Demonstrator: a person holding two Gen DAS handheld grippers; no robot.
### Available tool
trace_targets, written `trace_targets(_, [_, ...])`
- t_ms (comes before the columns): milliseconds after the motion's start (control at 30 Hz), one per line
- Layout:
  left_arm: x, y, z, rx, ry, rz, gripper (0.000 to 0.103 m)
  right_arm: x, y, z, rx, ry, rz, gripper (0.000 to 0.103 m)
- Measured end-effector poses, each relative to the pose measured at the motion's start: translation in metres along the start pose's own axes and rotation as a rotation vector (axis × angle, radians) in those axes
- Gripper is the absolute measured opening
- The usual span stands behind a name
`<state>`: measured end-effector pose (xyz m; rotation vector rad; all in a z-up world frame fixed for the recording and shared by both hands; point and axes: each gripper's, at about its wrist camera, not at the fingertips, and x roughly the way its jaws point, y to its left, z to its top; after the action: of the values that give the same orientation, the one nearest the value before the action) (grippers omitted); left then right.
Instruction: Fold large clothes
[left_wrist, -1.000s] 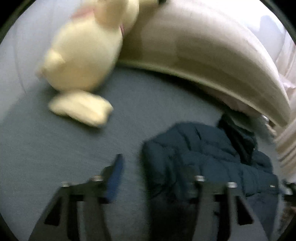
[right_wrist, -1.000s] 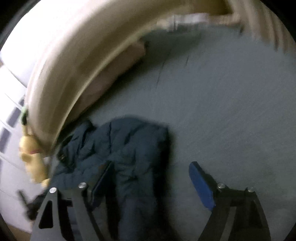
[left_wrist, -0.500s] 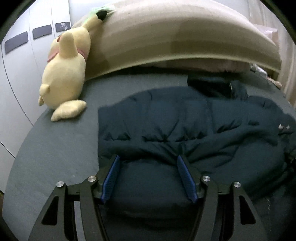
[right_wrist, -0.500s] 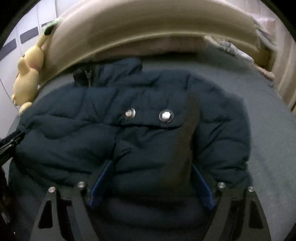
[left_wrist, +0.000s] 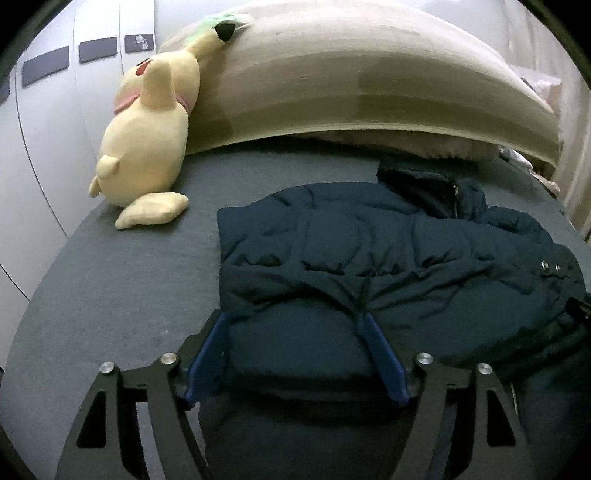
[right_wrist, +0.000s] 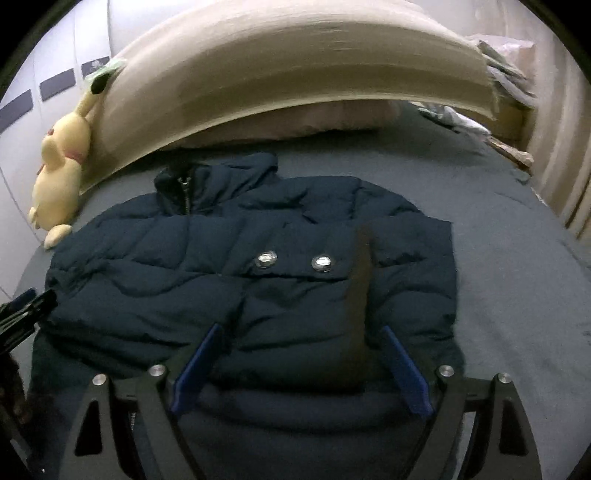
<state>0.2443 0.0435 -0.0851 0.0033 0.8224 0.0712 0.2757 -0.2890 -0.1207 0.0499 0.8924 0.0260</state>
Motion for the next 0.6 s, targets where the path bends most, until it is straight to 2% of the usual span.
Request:
trace_targets(133, [0.011,-0.002,-0.007,0.018,0.031,0.012,0.077,0.028,-0.005,-0.011,0.013,0.106,-0.026,0.089])
trace_targets(267, [0.012,-0.002,-0.007,0.022,0.032,0.012,0.079,0.025,-0.004,-0.004,0.016,0.131,-0.023,0.09])
trace_targets(467, [0.017,0.002,-0.009,0.009,0.032,0.003,0.083,0.007,-0.002,0.026,0.065,0.045,0.016,0.09])
trace_targets(567, [0.021,0.005,-0.011,-0.009,0.04,-0.006,0.086,0.027,0.004,0.033,0.047,0.063,0.014,0.09])
trace_targets(600, [0.022,0.006,-0.011,-0.014,0.042,-0.01,0.087,0.04,0.004,0.031,0.04,0.108,-0.001,0.09])
